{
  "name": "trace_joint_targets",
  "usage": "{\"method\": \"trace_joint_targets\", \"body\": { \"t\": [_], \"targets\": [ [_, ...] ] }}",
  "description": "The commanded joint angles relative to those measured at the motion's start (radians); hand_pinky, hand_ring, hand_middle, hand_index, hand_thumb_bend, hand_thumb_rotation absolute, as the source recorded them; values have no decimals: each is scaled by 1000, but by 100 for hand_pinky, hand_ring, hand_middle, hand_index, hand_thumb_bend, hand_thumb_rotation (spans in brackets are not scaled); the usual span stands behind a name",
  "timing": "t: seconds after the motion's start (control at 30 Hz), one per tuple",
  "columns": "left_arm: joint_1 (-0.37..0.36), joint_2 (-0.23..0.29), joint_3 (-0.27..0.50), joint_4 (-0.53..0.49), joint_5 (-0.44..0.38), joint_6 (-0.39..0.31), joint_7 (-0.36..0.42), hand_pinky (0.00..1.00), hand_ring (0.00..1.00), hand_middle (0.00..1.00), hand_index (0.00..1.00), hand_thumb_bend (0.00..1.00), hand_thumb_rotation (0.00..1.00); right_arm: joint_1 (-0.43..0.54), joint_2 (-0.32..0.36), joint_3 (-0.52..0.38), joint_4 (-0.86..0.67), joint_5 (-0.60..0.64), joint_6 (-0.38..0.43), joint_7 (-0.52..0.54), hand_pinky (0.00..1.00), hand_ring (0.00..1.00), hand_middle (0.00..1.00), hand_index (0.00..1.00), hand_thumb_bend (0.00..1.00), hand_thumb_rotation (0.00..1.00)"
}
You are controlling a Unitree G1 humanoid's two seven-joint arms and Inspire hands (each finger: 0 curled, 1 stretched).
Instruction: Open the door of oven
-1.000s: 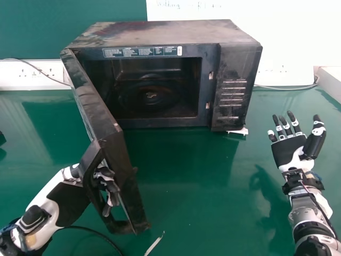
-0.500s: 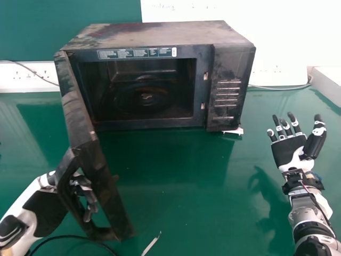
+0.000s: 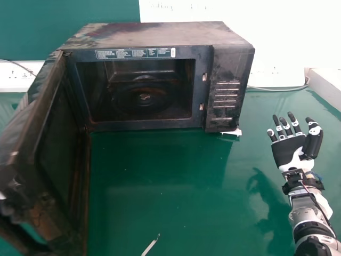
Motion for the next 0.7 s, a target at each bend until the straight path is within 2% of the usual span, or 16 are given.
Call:
{"method": "trace_joint_targets", "body": {
  "t": [0.0,0.03,0.07,0.13,0.17,0.2,0.27,0.33,0.4,0.47,0.57,0.6,0.67],
  "targets": [
    [-62,103,272,-175,-551,-178,-80,21,31,39,45,73,38,1,-22,-10,7,6,0,-5,49,61,76,81,100,82],
    [-57,119,294,-153,-560,-163,-100,22,32,40,44,86,58,1,-22,-10,7,6,0,-4,49,61,76,82,100,82],
    [-53,135,320,-126,-569,-153,-123,24,35,42,46,94,76,2,-23,-10,7,5,-1,-2,49,61,77,82,100,82],
    [-52,147,360,-99,-589,-143,-131,26,38,44,49,99,85,2,-23,-10,8,5,-1,1,49,61,77,82,100,82],
    [-53,137,372,-103,-591,-150,-108,26,37,46,55,100,83,2,-23,-10,8,7,0,4,49,61,77,83,100,82],
    [-57,122,380,-114,-588,-164,-78,25,35,46,58,100,86,2,-23,-11,8,7,2,6,49,61,77,83,100,81],
    [-81,98,390,-136,-576,-204,-17,19,29,43,62,100,96,2,-24,-10,9,6,1,4,49,62,77,83,100,81],
    [-88,108,409,-118,-580,-194,6,16,27,44,62,100,95,1,-24,-11,9,7,4,4,49,62,77,83,100,81],
    [-65,151,442,-50,-597,-126,-12,15,28,46,61,100,90,1,-25,-11,11,7,2,4,49,62,77,83,100,82],
    [-65,170,466,-3,-608,-92,3,15,29,47,60,100,91,1,-27,-12,14,5,-1,-1,49,61,76,83,100,82],
    [-109,147,475,-2,-606,-116,72,14,26,42,57,100,88,2,-28,-10,13,3,-4,0,49,61,76,84,100,82],
    [-119,142,474,-6,-602,-122,89,15,26,42,58,100,85,2,-28,-10,12,3,-6,-2,49,62,77,84,100,83],
    [-139,136,475,-14,-593,-139,126,10,20,37,59,100,78,3,-29,-9,12,2,-7,-5,49,61,76,83,100,84]
  ]
}}
